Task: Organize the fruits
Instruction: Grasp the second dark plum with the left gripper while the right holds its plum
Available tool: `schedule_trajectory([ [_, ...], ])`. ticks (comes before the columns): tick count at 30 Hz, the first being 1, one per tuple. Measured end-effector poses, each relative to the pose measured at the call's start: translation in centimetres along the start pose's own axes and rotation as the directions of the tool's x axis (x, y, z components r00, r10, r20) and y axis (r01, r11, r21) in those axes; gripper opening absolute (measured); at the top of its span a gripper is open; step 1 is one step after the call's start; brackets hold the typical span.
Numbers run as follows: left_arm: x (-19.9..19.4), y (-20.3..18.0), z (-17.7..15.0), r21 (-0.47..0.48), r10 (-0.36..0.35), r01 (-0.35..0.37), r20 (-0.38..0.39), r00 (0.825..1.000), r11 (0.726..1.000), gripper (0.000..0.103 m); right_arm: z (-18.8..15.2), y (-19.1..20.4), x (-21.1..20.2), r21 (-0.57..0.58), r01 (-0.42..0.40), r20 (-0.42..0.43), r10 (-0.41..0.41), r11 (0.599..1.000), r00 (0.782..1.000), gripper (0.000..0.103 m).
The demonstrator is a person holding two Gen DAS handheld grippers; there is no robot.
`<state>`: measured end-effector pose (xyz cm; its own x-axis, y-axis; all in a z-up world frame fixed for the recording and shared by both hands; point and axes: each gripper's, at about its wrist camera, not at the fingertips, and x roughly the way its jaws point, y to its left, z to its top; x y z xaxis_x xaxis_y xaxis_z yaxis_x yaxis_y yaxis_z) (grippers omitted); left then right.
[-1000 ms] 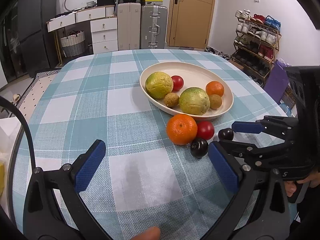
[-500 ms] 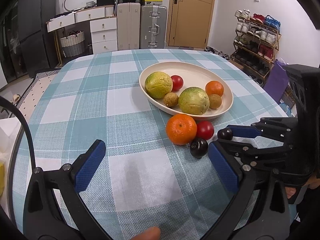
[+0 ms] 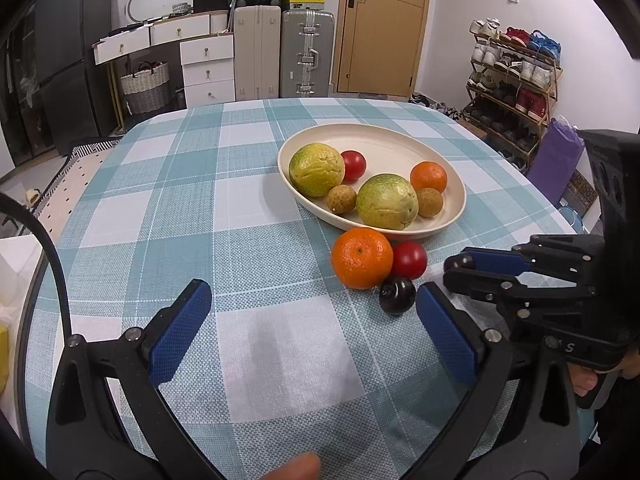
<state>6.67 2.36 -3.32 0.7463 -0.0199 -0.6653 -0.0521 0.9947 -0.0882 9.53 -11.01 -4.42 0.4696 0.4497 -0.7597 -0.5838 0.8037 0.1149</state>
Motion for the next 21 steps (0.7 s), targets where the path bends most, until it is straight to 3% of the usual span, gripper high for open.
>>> schedule_trajectory([
  [11,0.7,-1.0,-0.3,-0.019,-0.058,0.057,-0.046,0.997,0.998,0.100,-1.8,-1.8,-3.4,0.088,-0.013,0.083,0.006,0.996,0.996,0.026],
  [13,1.0,-1.5,-0.4,-0.008,-0.066,0.065,-0.058,0.996,0.998,0.093,-1.9,-2.1,-3.6,0.100,-0.018,0.088,0.009,0.995,0.996,0.026],
  [18,2.1,-2.8,-0.5,0.026,-0.092,0.096,-0.112,0.989,0.995,0.062,-2.0,-2.4,-3.9,0.101,-0.015,0.096,0.005,0.995,0.995,0.026],
  [21,2.5,-3.2,-0.6,0.026,-0.107,0.111,-0.132,0.985,0.993,0.053,-1.9,-2.5,-3.9,0.102,-0.015,0.098,0.005,0.995,0.995,0.026],
])
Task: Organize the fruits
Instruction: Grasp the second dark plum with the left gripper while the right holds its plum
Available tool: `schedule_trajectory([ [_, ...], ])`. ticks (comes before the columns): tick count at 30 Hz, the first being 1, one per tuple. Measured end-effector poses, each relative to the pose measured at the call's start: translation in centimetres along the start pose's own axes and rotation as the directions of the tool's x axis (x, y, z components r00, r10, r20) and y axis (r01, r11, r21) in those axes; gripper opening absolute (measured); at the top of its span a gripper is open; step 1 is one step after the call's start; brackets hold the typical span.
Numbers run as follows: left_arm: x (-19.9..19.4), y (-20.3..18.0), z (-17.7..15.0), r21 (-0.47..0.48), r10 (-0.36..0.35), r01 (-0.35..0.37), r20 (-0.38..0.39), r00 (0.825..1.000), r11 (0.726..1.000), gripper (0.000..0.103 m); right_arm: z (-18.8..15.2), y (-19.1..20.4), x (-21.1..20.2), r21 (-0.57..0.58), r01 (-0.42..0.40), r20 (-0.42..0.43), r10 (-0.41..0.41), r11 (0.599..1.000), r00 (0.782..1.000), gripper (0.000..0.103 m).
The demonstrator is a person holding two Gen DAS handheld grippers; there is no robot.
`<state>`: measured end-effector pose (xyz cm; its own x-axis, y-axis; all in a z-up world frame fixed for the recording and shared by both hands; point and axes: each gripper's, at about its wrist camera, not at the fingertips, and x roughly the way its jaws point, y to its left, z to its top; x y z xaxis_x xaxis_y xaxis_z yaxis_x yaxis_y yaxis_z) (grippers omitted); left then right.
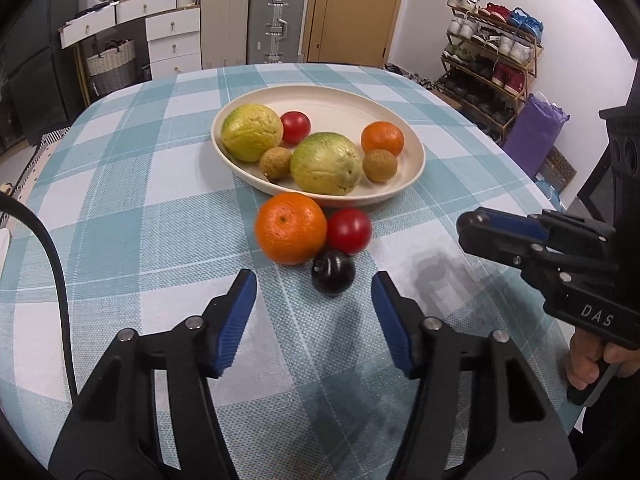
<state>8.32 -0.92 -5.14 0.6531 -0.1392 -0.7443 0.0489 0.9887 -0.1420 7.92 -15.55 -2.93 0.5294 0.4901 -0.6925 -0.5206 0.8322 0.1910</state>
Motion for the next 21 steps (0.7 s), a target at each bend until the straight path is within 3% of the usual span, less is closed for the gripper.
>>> schedule_trajectory([
  [7,0.7,-0.3,0.1,-0.004,-0.037,0.037,-0.028,0.999,0.999,0.043,0.1,-0.1,0.1,-0.005,0.002,0.001,-0.002,1.000,1.000,0.026],
  [17,1.3,-1.1,0.7,0.016,-0.013,0.014,-0.030,0.999,1.000,0.040,0.4,-0.3,-0.1,-0.005,0.002,0.008,-0.002,1.000,1.000,0.026],
  [21,1.3,-1.3,0.7,0.014,0.001,-0.001,-0.031,1.000,1.000,0.031,0.5,-0.2,-0.1,-0.014,0.004,0.010,-0.003,1.000,1.000,0.026],
])
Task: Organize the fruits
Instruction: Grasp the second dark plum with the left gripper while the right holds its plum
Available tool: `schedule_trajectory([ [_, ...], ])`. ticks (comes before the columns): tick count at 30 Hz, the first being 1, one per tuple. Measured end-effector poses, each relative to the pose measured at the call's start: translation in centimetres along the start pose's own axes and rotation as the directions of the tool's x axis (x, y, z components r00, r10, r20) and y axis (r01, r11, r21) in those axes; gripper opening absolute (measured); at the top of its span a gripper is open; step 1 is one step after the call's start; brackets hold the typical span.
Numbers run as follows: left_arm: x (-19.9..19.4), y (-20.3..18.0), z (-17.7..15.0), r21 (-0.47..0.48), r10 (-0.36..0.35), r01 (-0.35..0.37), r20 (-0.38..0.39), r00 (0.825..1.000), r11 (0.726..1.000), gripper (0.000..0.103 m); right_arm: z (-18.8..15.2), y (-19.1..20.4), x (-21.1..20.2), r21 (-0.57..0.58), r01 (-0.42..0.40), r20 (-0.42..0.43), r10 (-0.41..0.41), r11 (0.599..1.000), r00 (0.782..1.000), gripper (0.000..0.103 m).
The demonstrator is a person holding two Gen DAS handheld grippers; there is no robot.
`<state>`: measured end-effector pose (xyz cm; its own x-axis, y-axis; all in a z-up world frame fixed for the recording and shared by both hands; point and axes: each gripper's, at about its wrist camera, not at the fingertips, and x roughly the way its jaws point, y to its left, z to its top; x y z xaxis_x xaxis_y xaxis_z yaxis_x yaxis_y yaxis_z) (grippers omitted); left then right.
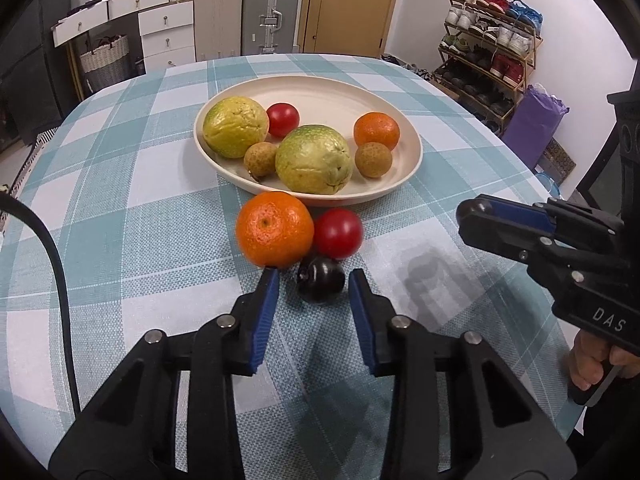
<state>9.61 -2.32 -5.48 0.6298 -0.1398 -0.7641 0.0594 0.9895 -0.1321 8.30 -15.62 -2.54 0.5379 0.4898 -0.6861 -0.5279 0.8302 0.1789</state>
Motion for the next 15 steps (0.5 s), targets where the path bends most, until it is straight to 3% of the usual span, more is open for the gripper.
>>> schedule_trajectory([
  [11,-0.24,-0.06,-0.16,0.016,-0.021,0.021,-0.004,1.000,1.000,0.030,-0.06,0.06,0.21,0.002,0.001,-0.006,-0.001,1.000,1.000,0.026],
  [15,-0.09,-0.16,-0.04,0.021,-0.009,0.009,-0.005,1.000,1.000,0.024,-0.03,0.00,0.07,0.006,0.000,-0.003,0.000,1.000,1.000,0.026],
])
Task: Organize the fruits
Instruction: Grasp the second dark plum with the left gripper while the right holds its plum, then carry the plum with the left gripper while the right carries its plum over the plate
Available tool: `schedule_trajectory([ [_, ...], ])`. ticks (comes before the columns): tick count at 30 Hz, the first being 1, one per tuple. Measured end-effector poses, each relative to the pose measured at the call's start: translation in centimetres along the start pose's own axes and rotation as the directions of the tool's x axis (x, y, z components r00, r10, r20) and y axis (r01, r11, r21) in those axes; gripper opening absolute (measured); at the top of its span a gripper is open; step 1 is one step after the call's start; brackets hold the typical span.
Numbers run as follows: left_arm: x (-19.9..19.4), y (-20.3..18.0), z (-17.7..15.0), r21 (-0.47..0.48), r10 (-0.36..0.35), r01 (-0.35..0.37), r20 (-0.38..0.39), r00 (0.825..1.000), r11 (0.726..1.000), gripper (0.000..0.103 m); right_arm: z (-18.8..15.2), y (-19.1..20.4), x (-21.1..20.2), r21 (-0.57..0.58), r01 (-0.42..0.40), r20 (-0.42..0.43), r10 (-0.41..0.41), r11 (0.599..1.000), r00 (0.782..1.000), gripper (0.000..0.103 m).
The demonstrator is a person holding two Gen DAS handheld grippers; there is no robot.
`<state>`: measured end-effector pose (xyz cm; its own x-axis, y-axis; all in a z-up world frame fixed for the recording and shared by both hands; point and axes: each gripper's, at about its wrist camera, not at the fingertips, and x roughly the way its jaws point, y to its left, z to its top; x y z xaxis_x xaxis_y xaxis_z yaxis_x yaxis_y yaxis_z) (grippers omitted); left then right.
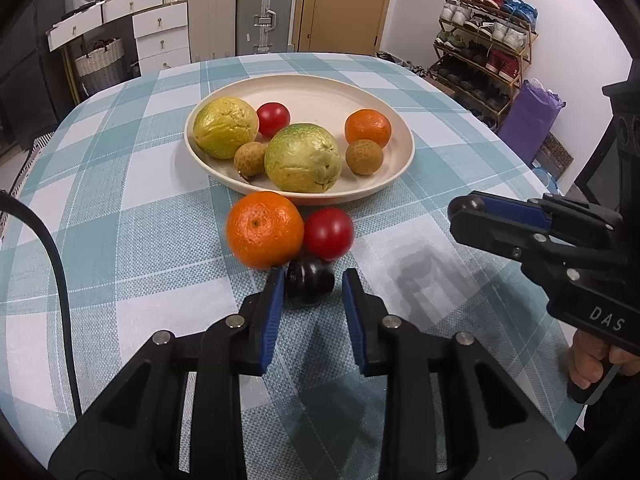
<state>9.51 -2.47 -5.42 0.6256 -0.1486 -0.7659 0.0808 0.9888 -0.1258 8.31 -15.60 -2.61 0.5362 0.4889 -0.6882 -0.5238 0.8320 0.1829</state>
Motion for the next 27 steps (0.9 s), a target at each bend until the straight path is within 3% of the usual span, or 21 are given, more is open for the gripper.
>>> schedule_trajectory([
  [11,-1.5,0.4,-0.5,0.003,-0.019,0.019,0.041,0.999,1.000,0.021,0.2,0.2,0.1,-0.006,0.000,0.000,0.000,1.000,1.000,0.026],
  [27,-6.2,1.5,2.3,0.013,-0.004,0.001,0.210,0.978,1.000,0.021,2.2,-0.1,-0.3,-0.018,0.009,0.042,-0.008,1.000,0.999,0.026],
])
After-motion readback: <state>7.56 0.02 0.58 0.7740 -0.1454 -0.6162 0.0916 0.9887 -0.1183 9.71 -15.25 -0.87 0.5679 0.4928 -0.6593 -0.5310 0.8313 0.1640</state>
